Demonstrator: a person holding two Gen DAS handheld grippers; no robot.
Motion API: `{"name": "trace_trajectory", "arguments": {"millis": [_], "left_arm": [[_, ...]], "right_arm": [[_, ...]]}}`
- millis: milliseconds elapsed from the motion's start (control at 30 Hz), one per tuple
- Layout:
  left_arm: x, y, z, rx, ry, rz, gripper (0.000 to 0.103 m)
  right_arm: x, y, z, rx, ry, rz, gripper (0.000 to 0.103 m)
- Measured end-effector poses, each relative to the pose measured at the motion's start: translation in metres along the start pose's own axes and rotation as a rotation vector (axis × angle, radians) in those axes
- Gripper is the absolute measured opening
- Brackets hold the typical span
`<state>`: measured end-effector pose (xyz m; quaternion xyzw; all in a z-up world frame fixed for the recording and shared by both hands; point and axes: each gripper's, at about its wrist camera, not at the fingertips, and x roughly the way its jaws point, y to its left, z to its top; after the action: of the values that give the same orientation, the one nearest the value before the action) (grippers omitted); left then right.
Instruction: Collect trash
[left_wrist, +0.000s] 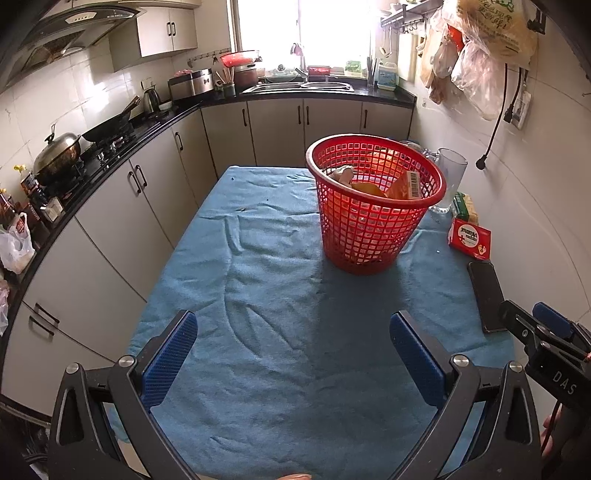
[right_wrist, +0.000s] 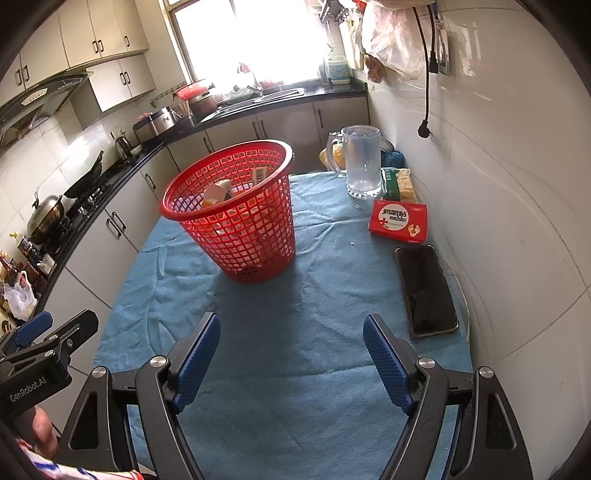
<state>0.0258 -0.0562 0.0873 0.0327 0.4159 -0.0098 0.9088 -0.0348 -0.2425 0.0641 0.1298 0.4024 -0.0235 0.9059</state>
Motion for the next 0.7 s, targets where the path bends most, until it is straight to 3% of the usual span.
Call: {"name": "trace_trajectory", "arguments": {"millis": [700], "left_arm": [[0.005, 0.010, -0.003, -0.008, 0.016, 0.016, 0.103]], "right_arm": [[0.011, 0.020, 0.001, -0.028, 0.013, 0.019, 0.084]]}}
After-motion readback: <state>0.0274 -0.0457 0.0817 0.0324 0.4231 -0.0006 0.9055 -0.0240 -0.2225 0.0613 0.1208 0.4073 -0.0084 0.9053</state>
